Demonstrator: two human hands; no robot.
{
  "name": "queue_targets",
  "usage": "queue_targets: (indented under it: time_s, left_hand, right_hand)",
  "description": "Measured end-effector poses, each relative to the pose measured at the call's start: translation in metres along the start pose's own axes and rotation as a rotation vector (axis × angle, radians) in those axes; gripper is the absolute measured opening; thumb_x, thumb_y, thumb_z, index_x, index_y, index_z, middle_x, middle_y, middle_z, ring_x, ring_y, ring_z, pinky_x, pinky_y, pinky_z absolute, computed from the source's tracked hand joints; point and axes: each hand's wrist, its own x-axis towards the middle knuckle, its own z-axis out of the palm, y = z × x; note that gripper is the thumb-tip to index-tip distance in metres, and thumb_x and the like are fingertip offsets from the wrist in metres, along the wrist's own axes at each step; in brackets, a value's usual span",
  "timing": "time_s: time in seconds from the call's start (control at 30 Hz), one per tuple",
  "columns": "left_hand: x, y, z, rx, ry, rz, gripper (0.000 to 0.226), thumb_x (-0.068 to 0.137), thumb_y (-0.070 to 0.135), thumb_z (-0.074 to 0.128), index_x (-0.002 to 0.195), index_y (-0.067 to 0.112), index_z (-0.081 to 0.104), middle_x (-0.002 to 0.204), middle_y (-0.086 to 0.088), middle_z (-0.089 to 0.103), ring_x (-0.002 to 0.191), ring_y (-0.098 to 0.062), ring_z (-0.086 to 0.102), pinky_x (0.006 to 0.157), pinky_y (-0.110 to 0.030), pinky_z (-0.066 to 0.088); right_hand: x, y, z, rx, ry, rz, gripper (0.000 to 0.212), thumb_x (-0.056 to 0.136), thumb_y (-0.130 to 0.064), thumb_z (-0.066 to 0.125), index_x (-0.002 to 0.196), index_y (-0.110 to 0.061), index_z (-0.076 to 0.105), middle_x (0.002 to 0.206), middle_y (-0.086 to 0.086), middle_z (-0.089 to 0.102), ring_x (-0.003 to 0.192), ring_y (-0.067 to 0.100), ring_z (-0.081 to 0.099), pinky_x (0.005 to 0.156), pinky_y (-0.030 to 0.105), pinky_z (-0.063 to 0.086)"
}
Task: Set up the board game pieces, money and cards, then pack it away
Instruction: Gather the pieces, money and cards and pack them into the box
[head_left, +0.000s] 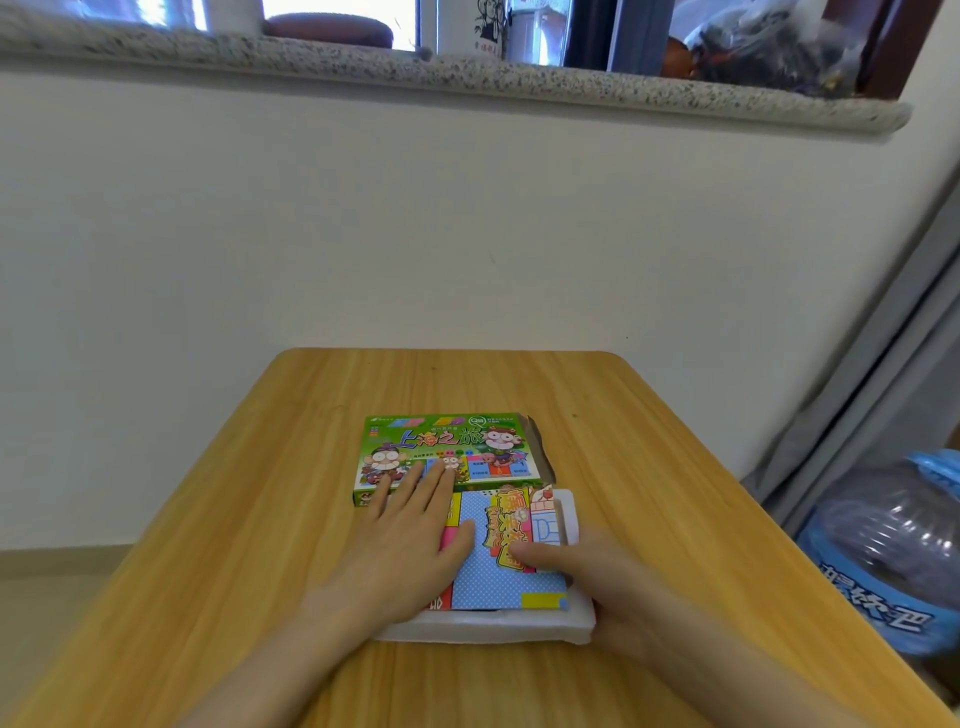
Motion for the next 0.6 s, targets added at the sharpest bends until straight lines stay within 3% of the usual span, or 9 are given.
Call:
queue_targets:
  time_s: [0.13,0.2,0.27,0.33,0.37,0.4,0.43,0.5,0.6]
  left_hand:
    - [0.0,-0.001,0.0,0.005,-0.013,-0.003,0.105,0.058,0.069,-0.018,0.152,0.023,-0.009,0.159,0.008,-0.012,0.144,-0.008,-0.017,0.118,-0.034,-0.011]
    - [0.0,-0.003,-0.003,-0.046,-0.023,0.015,0.117,0.053,0.083,-0.018,0.153,0.024,-0.004,0.159,0.01,-0.008,0.145,-0.006,-0.013,0.118,-0.031,-0.009]
    - [-0.005,-0.004,-0.015,-0.23,0.029,0.024,0.122,0.056,0.09,-0.019,0.152,0.023,0.015,0.156,0.014,0.015,0.144,-0.001,0.008,0.117,-0.023,0.003]
    - [-0.007,-0.004,-0.029,-0.551,0.129,-0.008,0.081,0.083,0.071,0.003,0.133,0.025,0.047,0.125,0.03,0.046,0.114,0.017,0.041,0.095,-0.005,0.025]
    - [-0.007,-0.009,-0.034,-0.643,0.157,-0.04,0.051,0.093,0.054,0.015,0.117,0.03,0.053,0.108,0.038,0.051,0.096,0.026,0.045,0.082,0.002,0.029]
    - [-0.004,-0.016,-0.037,-0.685,0.185,-0.066,0.033,0.1,0.038,0.023,0.112,0.031,0.054,0.102,0.04,0.054,0.09,0.029,0.046,0.077,0.005,0.029]
    - [0.0,-0.026,-0.035,-0.66,0.189,-0.09,0.03,0.102,0.027,0.028,0.118,0.029,0.054,0.114,0.034,0.056,0.099,0.026,0.045,0.083,0.003,0.028]
    - [0.006,-0.044,-0.026,-0.497,0.105,-0.065,0.038,0.103,0.019,0.033,0.141,0.017,0.041,0.148,0.007,0.039,0.134,0.002,0.031,0.105,-0.008,0.017]
    - [0.011,-0.06,-0.018,-0.163,-0.088,0.021,0.05,0.104,0.023,0.029,0.151,0.017,0.014,0.159,0.005,0.007,0.146,-0.008,0.001,0.112,-0.016,-0.001]
  right_hand:
    - [0.004,0.004,0.002,-0.063,0.082,-0.029,0.026,0.076,0.001,0.073,0.1,-0.008,0.067,0.09,0.011,0.074,0.083,0.027,0.071,0.068,0.035,0.058]
    - [0.005,0.005,0.003,-0.072,0.098,-0.035,0.025,0.075,0.002,0.073,0.098,-0.008,0.068,0.09,0.012,0.074,0.084,0.027,0.071,0.069,0.036,0.058]
    - [0.005,0.002,0.002,-0.075,0.1,-0.046,0.025,0.075,0.003,0.072,0.098,-0.006,0.068,0.092,0.013,0.073,0.085,0.029,0.07,0.073,0.038,0.058]
    - [0.004,-0.002,-0.002,-0.061,0.097,-0.054,0.022,0.075,0.006,0.07,0.095,-0.005,0.068,0.091,0.015,0.073,0.079,0.028,0.07,0.068,0.036,0.058]
    - [0.002,-0.004,-0.005,-0.043,0.091,-0.054,0.02,0.076,0.007,0.069,0.093,-0.004,0.068,0.09,0.016,0.073,0.075,0.027,0.07,0.064,0.034,0.058]
    - [0.001,-0.007,-0.009,-0.023,0.086,-0.054,0.019,0.077,0.008,0.067,0.092,-0.003,0.067,0.089,0.016,0.073,0.071,0.026,0.07,0.061,0.033,0.058]
    - [-0.001,-0.01,-0.014,-0.002,0.086,-0.054,0.019,0.077,0.008,0.066,0.093,-0.002,0.067,0.089,0.017,0.073,0.07,0.026,0.07,0.06,0.033,0.058]
    - [-0.004,-0.016,-0.025,0.037,0.091,-0.054,0.023,0.076,0.008,0.066,0.098,0.0,0.066,0.092,0.02,0.072,0.07,0.028,0.07,0.06,0.033,0.058]
    - [-0.009,-0.025,-0.04,0.098,0.092,-0.048,0.034,0.065,0.004,0.069,0.099,0.002,0.064,0.093,0.022,0.071,0.068,0.028,0.071,0.056,0.034,0.059]
